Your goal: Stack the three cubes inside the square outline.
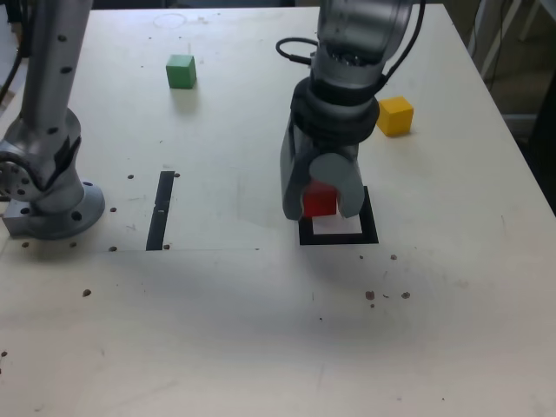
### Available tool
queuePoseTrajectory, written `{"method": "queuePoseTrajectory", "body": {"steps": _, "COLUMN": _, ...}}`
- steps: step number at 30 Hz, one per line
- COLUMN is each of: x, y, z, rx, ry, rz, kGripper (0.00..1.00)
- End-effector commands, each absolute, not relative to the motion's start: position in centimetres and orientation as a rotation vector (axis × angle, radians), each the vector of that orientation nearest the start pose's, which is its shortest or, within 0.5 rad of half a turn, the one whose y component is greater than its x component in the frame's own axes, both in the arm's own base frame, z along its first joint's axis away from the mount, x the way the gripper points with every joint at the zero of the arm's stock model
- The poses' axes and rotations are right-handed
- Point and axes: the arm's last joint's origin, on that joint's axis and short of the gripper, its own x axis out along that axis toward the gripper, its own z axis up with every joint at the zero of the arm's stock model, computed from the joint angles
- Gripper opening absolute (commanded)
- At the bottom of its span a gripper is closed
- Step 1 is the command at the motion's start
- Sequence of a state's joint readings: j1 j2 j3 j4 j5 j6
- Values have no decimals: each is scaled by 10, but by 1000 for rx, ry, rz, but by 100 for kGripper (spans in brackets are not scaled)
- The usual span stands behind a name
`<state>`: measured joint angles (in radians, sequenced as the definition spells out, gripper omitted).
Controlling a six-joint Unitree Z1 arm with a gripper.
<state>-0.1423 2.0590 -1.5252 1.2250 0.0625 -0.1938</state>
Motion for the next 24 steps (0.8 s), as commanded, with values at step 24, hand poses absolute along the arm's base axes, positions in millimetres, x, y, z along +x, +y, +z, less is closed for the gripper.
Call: {"method": "queuePoseTrajectory", "body": {"steps": 24, "x": 376, "y": -34, "z": 218, "rx": 35, "ry": 1733, "rz": 83, "kGripper": 37}}
